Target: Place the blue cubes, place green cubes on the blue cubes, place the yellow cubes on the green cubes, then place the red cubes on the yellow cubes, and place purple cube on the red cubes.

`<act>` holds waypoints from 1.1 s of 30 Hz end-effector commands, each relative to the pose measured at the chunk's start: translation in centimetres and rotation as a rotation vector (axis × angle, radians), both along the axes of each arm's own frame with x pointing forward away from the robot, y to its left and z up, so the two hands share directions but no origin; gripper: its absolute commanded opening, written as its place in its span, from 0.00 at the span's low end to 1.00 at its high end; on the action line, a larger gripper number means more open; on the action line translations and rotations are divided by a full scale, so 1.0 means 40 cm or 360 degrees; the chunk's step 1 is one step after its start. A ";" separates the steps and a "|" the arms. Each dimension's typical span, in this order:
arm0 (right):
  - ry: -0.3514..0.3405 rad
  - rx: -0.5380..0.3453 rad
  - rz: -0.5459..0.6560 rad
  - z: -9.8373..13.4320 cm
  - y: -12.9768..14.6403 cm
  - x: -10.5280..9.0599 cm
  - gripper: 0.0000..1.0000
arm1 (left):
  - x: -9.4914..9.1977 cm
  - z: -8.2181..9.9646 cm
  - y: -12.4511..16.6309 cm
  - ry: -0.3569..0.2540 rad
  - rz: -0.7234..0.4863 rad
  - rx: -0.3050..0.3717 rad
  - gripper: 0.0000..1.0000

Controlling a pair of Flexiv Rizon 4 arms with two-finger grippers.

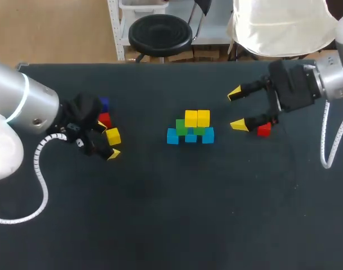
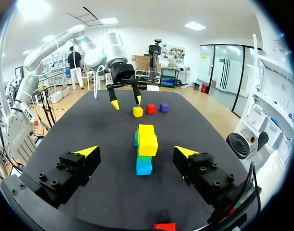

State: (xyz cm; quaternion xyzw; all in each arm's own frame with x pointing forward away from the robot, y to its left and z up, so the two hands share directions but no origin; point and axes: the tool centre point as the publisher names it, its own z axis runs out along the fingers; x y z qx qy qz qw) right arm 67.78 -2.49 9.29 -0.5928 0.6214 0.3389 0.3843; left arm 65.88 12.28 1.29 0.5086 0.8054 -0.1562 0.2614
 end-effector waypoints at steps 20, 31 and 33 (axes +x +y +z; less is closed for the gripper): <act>-0.0001 0.0002 0.0001 0.000 0.000 0.000 1.00 | 0.053 -0.041 0.017 0.0097 -0.0008 0.0084 1.00; -0.0001 0.0002 0.0001 0.000 0.000 0.000 1.00 | 0.065 -0.037 0.010 0.0093 0.0002 0.0074 1.00; -0.0001 0.0002 0.0001 0.000 0.000 0.000 1.00 | 0.068 -0.040 0.004 0.0094 -0.0007 0.0073 1.00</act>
